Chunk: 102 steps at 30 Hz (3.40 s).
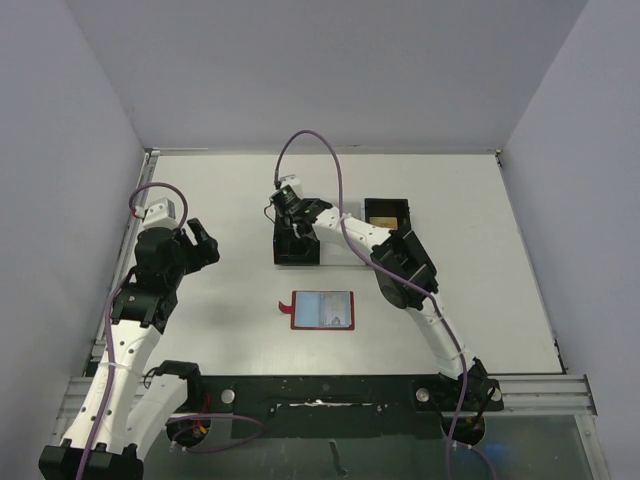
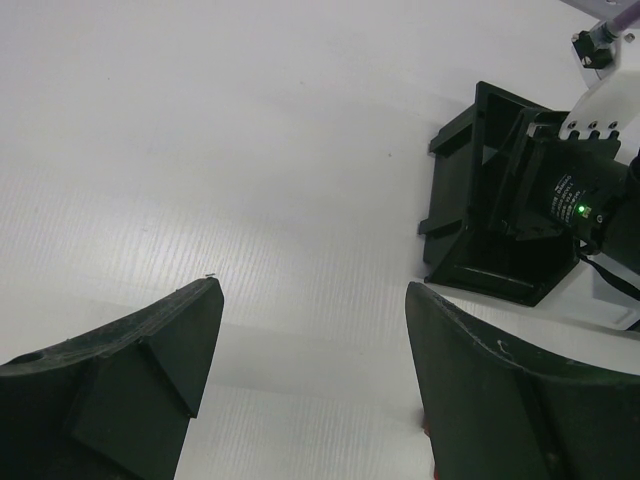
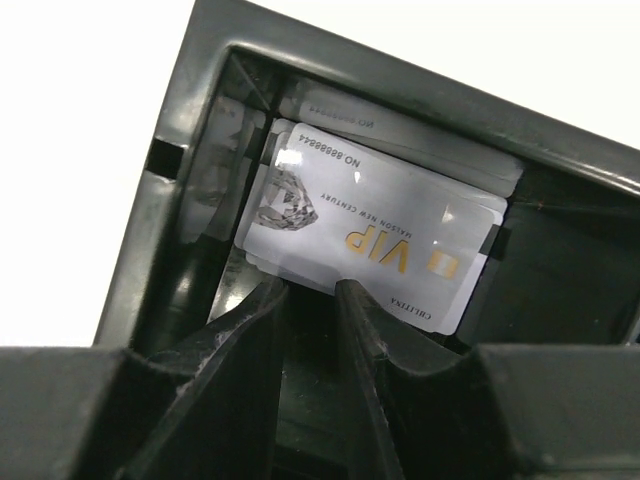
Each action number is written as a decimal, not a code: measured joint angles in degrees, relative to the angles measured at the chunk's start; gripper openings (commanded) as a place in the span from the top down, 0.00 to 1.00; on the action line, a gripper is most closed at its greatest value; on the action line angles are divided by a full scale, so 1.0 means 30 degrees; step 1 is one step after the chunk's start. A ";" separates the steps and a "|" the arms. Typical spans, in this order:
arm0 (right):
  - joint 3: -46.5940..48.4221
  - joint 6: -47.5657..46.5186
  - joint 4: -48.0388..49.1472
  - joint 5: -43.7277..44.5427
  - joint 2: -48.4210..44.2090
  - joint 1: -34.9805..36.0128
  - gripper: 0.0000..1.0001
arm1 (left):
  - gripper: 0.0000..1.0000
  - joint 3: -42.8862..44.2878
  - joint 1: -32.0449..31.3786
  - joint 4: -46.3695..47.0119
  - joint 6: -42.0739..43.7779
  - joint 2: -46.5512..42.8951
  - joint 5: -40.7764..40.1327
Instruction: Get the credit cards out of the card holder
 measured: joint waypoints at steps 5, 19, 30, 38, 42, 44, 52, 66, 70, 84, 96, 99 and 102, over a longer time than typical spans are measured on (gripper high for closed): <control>-0.0007 0.0153 0.0015 -0.0146 0.0000 0.0138 0.73 | 0.27 0.0000 0.0000 0.0000 0.0000 0.0000 0.0000; -0.0007 0.1260 -0.0175 -0.0138 0.0000 -0.0160 0.74 | 0.27 0.0000 0.0000 0.0000 0.0000 0.0000 0.0000; -0.0007 0.1370 -0.0386 0.0408 0.0058 -0.0233 0.72 | 0.27 0.0000 0.0000 0.0000 0.0000 0.0007 0.0007; -0.0007 0.0867 -0.0262 0.0969 0.0146 0.0015 0.69 | 0.27 0.0000 0.0007 0.0000 0.0000 0.0007 0.0029; 0.0262 0.0248 -0.0444 0.0729 0.0146 0.0124 0.67 | 0.27 0.0000 0.0007 0.0000 0.0000 0.0007 0.0044; 0.0532 0.0058 -0.0423 0.0641 0.0138 0.0124 0.66 | 0.27 0.0000 0.0015 0.0000 0.0000 0.0007 0.0073; 0.0568 -0.0539 -0.0321 0.0240 -0.0517 0.0153 0.65 | 0.27 0.0000 0.0022 0.0000 0.0000 0.0022 0.0087; -0.9311 -0.1260 0.3942 0.1137 -1.0958 0.0998 0.54 | 0.27 -0.0270 0.0168 0.0532 0.0255 0.0277 0.2025; -1.3682 -0.0401 0.5187 0.1727 -1.4163 0.0998 0.53 | 0.27 -0.0328 0.0226 0.0947 0.0561 0.0685 0.3504; -2.5259 0.5778 0.7701 0.0372 -2.0830 0.0874 0.55 | 0.27 -0.0969 -0.3395 0.4240 -0.0714 0.3271 0.8014; -2.7460 0.8313 1.0681 -0.2098 -2.1238 0.0663 0.66 | 0.33 -0.3198 -0.8961 0.8531 -0.4124 0.5712 0.6965; -2.7926 0.8670 1.1402 -0.2776 -2.1238 0.0459 0.67 | 0.37 -0.3789 -0.9581 0.9522 -0.4903 0.6317 0.6936; -2.8378 0.8954 1.1941 -0.3548 -2.1223 0.0197 0.68 | 0.37 -0.4211 -1.0025 1.0360 -0.5544 0.7169 0.6929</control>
